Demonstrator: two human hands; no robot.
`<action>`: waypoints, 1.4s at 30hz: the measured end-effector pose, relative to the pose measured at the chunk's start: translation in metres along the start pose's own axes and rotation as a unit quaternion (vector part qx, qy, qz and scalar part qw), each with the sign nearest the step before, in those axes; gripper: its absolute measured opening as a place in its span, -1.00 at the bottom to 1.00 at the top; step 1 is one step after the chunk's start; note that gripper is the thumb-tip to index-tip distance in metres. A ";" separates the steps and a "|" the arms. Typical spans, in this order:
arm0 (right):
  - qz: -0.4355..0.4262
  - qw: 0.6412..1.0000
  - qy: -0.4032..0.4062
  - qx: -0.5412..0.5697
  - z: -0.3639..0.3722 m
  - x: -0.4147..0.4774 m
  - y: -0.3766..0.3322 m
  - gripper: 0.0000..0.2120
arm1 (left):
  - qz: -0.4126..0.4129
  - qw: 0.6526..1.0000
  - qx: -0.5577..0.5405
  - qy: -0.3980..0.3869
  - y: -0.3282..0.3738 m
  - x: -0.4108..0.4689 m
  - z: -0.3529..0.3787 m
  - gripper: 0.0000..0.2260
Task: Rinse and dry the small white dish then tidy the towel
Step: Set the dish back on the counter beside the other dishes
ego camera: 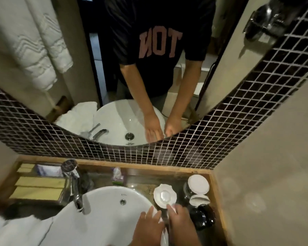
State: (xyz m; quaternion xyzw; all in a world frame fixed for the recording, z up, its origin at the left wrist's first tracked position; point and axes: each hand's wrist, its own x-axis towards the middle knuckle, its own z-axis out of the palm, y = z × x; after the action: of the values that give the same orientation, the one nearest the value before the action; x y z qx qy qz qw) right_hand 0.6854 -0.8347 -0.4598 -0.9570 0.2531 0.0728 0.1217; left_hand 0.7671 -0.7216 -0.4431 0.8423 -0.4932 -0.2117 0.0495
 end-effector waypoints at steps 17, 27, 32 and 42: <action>0.049 0.997 -0.060 0.028 0.028 0.078 0.002 -0.40 | -0.018 1.000 0.017 -0.013 -0.009 0.006 0.028 -0.60; 0.039 0.996 -0.064 0.048 0.035 0.082 -0.001 -0.36 | -0.044 0.995 0.005 -0.094 -0.012 0.009 0.041 -0.55; 0.032 0.995 -0.091 0.040 0.031 0.088 -0.003 -0.39 | -0.061 0.988 0.026 -0.141 -0.005 0.004 0.021 -0.56; 0.042 0.995 -0.082 0.050 0.025 0.081 0.001 -0.27 | -0.119 0.990 -0.071 -0.019 -0.003 0.018 0.029 -0.63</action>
State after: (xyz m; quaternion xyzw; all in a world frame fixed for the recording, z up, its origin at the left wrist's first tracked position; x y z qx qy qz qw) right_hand 0.7525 -0.8661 -0.5005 -0.9290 0.2858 0.1431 0.1865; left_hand 0.7659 -0.7315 -0.4756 0.8851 -0.3740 -0.2669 0.0738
